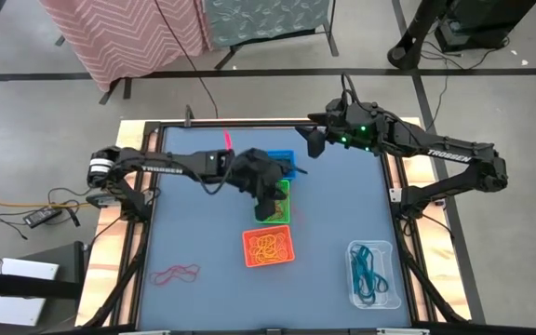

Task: Sort rubber bands into baskets
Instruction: Put the red rubber band into the green bin

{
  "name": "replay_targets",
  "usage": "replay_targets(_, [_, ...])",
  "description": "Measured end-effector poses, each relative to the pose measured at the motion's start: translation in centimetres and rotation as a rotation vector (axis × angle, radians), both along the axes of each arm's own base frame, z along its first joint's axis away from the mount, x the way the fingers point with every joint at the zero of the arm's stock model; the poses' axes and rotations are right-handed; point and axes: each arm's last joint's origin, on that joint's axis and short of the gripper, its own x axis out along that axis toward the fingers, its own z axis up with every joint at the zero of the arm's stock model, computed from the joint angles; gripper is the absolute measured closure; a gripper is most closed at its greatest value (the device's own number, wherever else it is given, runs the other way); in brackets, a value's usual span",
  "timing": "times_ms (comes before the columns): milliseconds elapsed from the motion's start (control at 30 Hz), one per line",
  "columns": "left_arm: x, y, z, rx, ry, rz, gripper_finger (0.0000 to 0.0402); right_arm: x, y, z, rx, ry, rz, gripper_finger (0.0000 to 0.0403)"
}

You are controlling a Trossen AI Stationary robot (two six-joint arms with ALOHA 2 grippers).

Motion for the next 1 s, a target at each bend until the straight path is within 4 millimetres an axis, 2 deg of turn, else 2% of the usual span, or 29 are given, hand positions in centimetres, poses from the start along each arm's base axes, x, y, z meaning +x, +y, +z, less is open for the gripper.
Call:
replay_targets(167, [-0.2,0.8,-0.4,0.095,0.048,0.139,0.0401,0.0,0.0,-0.1,-0.029,0.035,0.021,0.0092])
replay_targets(367, [0.0,2.1,-0.9,0.075,0.061,0.191,0.0401,-0.1,0.0,-0.3,-0.057,0.074,0.033,0.0092])
replay_targets(500, [0.3,2.1,-3.0,0.012,0.087,0.223,0.0401,-0.2,-0.1,-0.3,-0.068,0.084,0.036,0.0092])
replay_targets(700, [-1.0,1.5,-7.0,-0.064,0.168,0.318,0.0401,-0.2,-0.2,-0.4,-0.068,0.095,0.034,0.0092])
replay_targets(833, [-1.7,1.6,-9.1,-0.124,0.157,0.388,0.0401,-0.2,0.0,-0.4,-0.057,0.090,0.052,0.0092])
replay_targets(900, [-2.1,1.7,-9.8,-0.160,0.186,0.418,0.0398,-0.1,0.3,-0.4,-0.045,0.078,0.078,0.0092])
replay_targets(1000, [-2.0,1.5,-9.8,-0.211,0.178,0.381,0.0382,0.1,0.8,-0.3,-0.009,0.053,0.117,0.0092])
